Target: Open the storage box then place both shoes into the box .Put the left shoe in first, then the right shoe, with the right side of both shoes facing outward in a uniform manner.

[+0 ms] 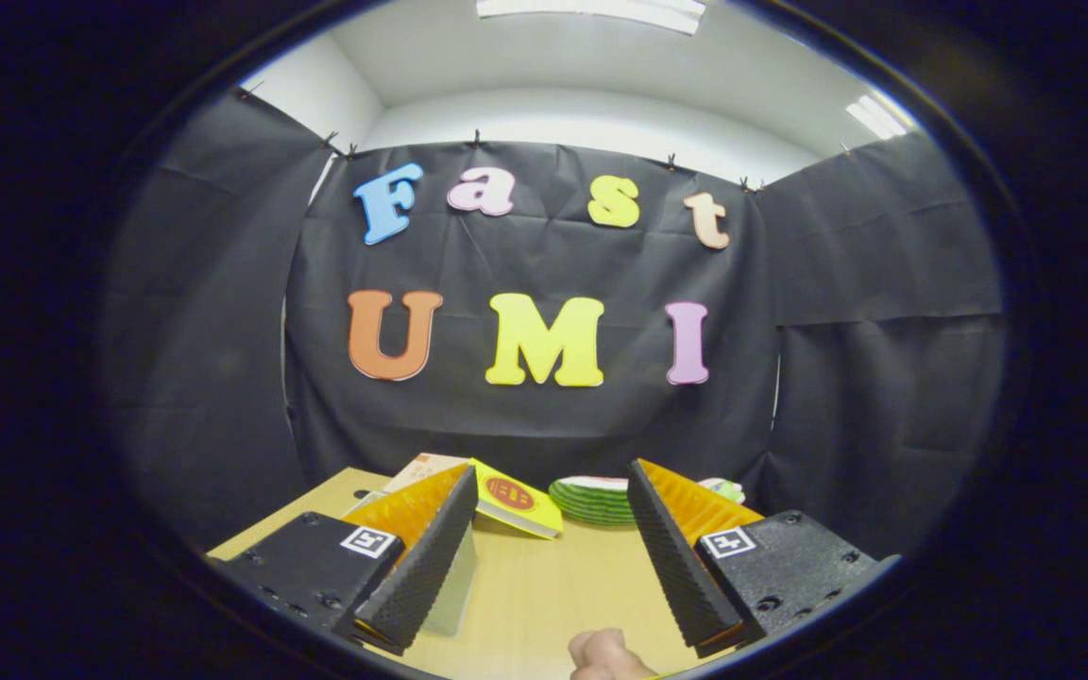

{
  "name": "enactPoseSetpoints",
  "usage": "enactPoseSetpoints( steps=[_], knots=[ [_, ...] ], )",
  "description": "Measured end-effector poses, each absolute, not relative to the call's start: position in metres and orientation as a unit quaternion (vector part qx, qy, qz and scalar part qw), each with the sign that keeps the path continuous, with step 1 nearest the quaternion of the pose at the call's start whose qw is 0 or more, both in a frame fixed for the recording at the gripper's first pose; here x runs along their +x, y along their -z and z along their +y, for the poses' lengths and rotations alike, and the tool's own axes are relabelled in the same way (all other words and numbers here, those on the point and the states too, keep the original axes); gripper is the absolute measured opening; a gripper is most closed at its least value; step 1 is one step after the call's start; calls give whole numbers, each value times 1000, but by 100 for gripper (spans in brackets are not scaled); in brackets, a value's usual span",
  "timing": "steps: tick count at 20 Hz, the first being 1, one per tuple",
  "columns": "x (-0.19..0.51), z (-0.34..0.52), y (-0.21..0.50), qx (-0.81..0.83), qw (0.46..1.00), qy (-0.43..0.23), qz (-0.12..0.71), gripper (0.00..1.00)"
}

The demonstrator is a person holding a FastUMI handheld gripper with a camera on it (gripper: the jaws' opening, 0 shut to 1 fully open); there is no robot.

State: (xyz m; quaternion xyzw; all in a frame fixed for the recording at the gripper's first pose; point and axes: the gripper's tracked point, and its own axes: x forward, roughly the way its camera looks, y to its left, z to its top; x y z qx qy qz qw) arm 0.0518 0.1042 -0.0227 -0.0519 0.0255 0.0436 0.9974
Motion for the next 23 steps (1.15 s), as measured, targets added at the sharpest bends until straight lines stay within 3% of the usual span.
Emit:
enactPoseSetpoints(
  steps=[13,23],
  knots=[
    [30,50,54,7,999,-10,30,100],
    [10,61,75,-19,997,-42,55,100]
  ],
)
